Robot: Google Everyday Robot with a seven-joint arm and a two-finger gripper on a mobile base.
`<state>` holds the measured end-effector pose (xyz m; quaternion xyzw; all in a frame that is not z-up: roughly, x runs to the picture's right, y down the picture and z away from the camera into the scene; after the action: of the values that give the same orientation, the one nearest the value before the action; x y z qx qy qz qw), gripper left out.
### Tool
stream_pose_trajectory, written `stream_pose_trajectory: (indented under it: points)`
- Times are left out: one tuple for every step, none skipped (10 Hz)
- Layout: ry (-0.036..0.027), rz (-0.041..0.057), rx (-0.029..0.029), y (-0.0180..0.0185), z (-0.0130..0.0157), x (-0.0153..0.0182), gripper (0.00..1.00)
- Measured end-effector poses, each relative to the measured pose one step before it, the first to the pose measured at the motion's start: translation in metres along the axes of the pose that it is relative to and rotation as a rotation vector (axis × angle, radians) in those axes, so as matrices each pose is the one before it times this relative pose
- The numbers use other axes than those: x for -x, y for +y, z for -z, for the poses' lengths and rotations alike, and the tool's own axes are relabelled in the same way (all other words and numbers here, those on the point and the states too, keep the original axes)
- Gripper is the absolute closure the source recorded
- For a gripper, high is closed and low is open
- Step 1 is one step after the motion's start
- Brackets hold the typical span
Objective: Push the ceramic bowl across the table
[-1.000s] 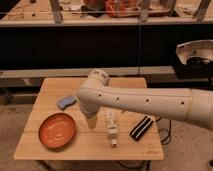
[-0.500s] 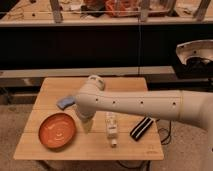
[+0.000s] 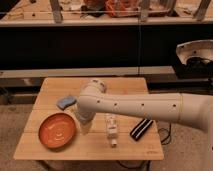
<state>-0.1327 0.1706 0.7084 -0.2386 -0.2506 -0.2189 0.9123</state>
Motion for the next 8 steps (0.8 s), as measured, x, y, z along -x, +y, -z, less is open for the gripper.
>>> stream_pose_trajectory:
  points:
    - [-0.00850,0.00478,-0.00258,0.00021,-0.00259,0.00166,0.55]
    - [-0.00782,0.00361,-0.00311,-0.00004,-0.00239,0.00131,0.63]
    - [-0.00564,0.00398,-0.00389,0.00015,-0.00336,0.00049,0.76]
    - [-0.00407,0.00352,-0.00241,0.00026,-0.00299,0.00102,0.86]
    - [-0.00233,0.00035,0.00032,0.00000,-0.00220,0.00014,0.93]
    - [-0.00808,0.00469,0.00799,-0.00121,-0.00962,0.00292,0.98]
    - [-0.00863,0.00934,0.00367,-0.00350,-0.00760,0.00461,0.99]
    - [-0.01228,0.00752,0.00351,-0.00368,-0.00626,0.00535,0.99]
